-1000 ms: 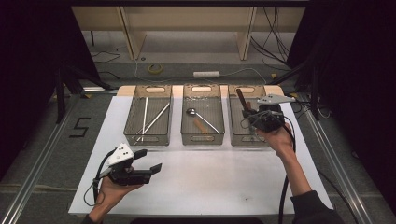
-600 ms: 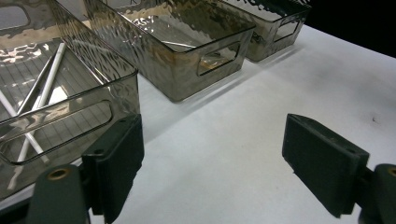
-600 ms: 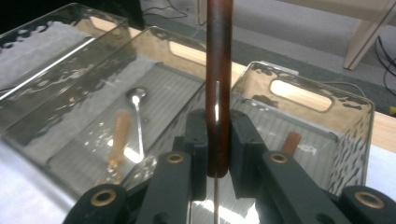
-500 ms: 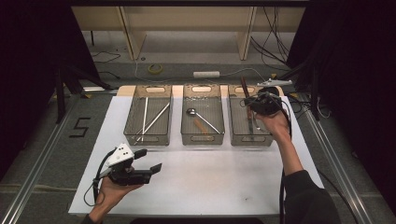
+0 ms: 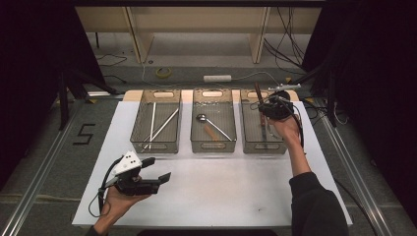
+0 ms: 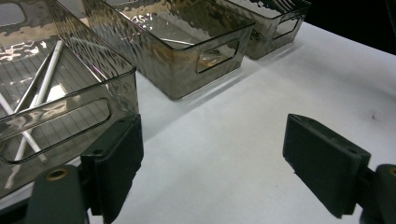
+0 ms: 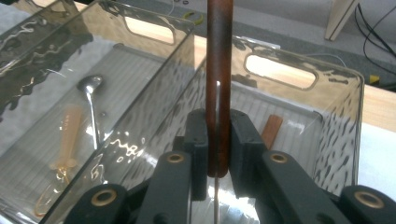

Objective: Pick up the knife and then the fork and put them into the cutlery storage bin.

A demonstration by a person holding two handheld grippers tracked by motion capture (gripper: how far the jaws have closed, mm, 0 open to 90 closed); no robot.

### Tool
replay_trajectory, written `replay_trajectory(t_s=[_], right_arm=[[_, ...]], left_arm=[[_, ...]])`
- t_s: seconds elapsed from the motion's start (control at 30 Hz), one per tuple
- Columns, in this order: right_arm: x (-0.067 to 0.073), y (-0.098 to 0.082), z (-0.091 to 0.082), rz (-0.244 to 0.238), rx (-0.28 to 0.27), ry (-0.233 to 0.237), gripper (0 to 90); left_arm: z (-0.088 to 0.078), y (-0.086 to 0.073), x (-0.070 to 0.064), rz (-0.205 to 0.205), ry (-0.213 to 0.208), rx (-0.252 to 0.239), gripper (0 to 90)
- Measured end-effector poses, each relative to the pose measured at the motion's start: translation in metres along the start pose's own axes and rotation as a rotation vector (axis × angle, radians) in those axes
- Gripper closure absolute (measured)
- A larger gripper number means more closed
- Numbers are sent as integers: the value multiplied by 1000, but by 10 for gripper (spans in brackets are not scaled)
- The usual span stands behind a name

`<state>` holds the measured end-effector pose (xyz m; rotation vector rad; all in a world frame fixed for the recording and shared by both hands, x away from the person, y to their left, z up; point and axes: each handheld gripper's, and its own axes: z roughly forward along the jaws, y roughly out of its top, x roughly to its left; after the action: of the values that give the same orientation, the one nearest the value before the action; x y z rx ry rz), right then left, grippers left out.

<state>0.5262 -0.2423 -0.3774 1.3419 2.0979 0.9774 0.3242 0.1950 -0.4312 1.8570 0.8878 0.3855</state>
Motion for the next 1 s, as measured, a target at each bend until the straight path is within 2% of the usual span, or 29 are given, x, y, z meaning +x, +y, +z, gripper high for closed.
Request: replay_trajectory(t_s=[0.33, 0.83, 0.93, 1.0], right_arm=[[-3, -9, 10, 1, 54, -29, 800], [-5, -20, 21, 12, 130, -41, 791], [-5, -21, 24, 24, 147, -45, 779], [-5, -22, 25, 42, 155, -44, 727]], left_arm=[[-1, 0, 0, 1, 2, -5, 195], [1, 0, 0, 3, 2, 5, 192], [1, 0, 0, 2, 2, 4, 192], [0, 0, 0, 2, 2, 5, 191]])
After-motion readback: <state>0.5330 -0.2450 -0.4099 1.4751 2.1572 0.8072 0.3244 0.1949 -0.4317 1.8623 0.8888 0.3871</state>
